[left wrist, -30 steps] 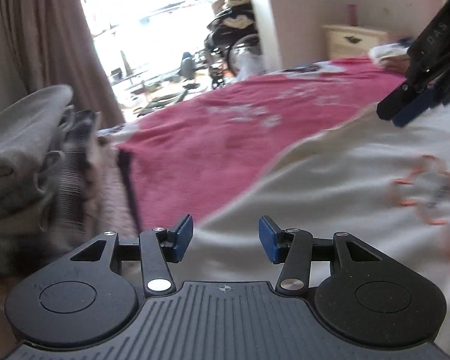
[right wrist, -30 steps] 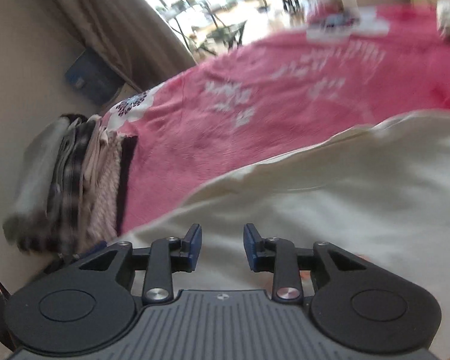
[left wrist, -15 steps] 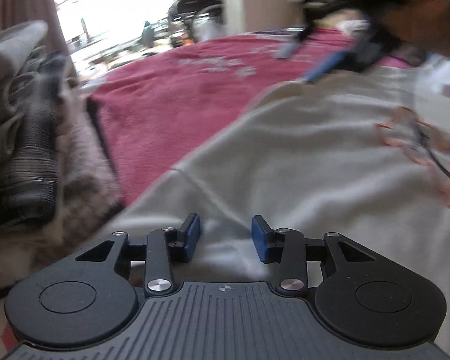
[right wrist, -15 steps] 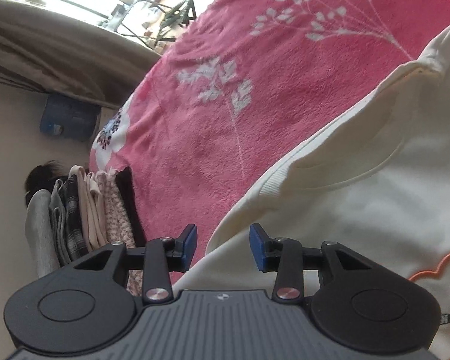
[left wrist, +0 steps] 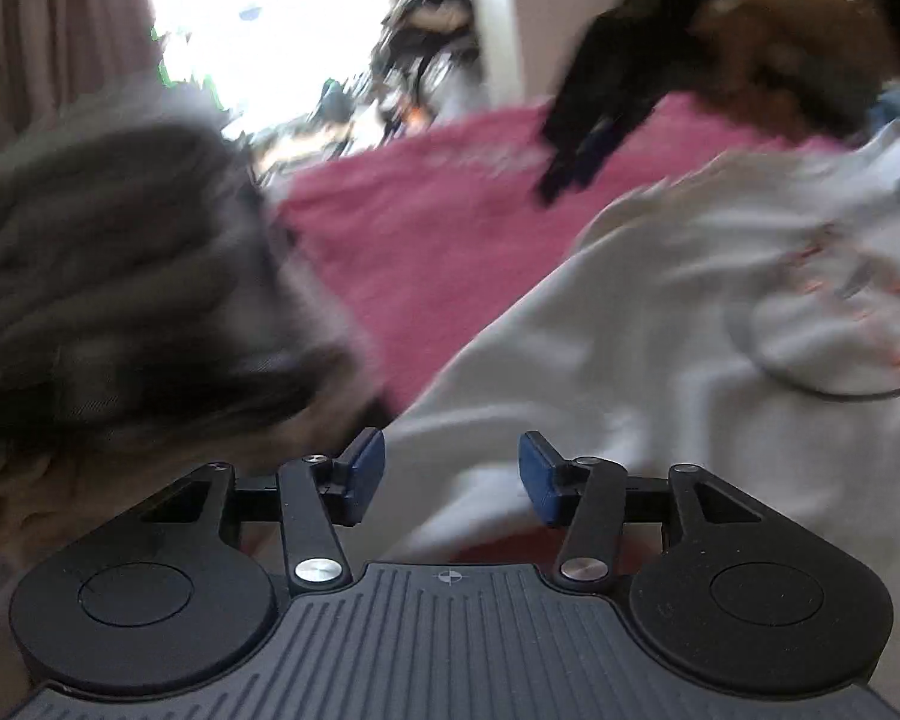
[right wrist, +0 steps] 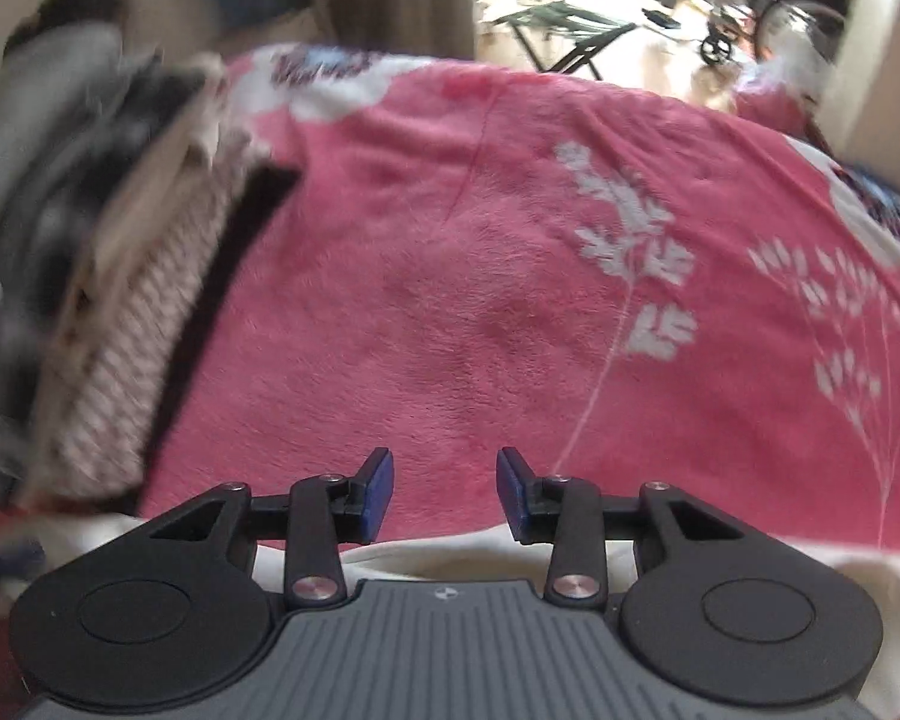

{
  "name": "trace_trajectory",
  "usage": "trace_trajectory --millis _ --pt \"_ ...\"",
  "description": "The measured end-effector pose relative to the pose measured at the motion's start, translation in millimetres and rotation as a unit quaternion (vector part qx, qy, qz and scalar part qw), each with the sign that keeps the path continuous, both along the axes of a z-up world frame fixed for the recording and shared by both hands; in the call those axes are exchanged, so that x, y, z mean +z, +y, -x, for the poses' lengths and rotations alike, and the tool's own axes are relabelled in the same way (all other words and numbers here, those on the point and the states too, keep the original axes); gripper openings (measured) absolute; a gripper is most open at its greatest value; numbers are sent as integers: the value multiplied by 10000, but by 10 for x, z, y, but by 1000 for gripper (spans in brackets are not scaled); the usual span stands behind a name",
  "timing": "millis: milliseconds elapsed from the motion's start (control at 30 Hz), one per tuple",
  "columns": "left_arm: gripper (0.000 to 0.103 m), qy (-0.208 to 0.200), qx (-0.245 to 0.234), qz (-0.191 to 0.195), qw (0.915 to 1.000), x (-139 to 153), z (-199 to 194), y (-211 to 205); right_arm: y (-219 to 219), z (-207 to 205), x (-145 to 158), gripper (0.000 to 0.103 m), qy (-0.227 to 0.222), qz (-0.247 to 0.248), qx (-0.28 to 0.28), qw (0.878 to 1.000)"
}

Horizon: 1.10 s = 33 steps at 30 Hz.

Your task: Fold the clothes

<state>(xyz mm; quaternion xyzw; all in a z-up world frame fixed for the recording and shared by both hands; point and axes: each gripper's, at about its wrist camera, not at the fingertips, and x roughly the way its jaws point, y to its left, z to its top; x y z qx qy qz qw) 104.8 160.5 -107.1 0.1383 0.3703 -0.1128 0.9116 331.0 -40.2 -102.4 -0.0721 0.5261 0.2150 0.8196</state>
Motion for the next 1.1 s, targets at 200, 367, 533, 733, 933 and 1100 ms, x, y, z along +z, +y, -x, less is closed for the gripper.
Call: trace_trajectory --millis 200,367,533,733,933,1100 --pt "49 33 -102 -102 9999 -220 -99 -2 22 33 -5 49 55 34 154 9999" --pt "46 -247 -138 -188 9994 -185 -90 -91 -41 80 98 49 72 -69 136 9999" --pt "50 -696 -579 -606 9940 -130 -2 -246 -116 44 125 49 826 -1339 -689 9851" --pt "49 -339 -726 -306 9963 -162 -43 -262 433 155 -53 46 873 -1329 -151 9872" --pt "50 -51 -574 189 9982 -177 84 -78 712 441 -395 32 1143 -993 432 9875" --pt "50 -523 -500 364 9967 113 211 81 600 845 -247 32 841 -947 1117 9856"
